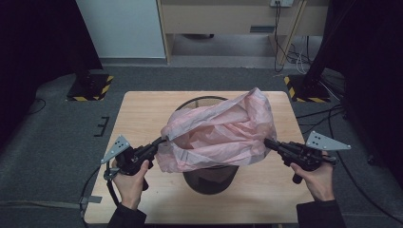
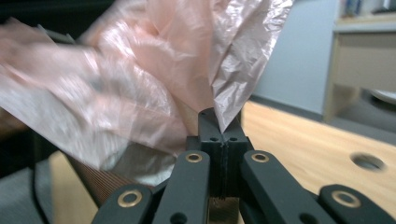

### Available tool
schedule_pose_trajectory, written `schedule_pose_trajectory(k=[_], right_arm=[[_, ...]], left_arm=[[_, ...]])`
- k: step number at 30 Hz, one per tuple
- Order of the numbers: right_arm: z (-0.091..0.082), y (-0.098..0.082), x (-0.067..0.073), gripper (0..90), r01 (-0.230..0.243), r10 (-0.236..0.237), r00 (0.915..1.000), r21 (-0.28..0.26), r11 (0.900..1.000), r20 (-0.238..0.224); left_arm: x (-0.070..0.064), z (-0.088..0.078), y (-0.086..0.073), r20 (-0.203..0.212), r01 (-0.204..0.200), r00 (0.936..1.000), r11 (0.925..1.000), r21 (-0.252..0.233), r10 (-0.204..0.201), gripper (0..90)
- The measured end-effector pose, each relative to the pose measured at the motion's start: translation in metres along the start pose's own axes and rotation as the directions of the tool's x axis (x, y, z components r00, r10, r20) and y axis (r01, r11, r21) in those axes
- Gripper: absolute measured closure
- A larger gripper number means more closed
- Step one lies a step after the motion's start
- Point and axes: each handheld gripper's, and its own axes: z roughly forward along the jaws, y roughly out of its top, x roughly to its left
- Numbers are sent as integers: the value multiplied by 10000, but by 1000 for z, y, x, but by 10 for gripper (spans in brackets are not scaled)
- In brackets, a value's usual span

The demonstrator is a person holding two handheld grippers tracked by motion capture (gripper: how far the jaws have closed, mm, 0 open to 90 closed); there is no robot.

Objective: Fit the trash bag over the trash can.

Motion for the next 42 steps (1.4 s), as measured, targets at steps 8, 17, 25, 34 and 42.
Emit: schedule_pose_trajectory(k=[8, 17, 25, 34, 42], right_arm=[[10, -17, -4, 900, -96, 96, 10000, 932, 9956, 4], [20, -25, -2, 900, 128, -176, 9994, 1562, 9876, 292], [30, -30, 2, 900, 113, -147, 9997, 1610, 9869, 197], [13, -25, -8, 611, -454, 444, 9982, 233, 9987, 404], [-2, -10, -10, 405, -356, 380, 9989, -812, 9961, 282]], left_arm=[[4, 4, -6, -256, -62, 9996, 9996, 270, 69, 900], [4, 9, -14, -425, -107, 9990, 9978, 660, 135, 900], [1, 14, -19, -307, -182, 9993, 9971, 738, 206, 900], [8, -6, 3, -188, -497, 9986, 9980, -381, 490, 612], [7, -26, 24, -141, -947, 9955, 9884, -1190, 937, 407]])
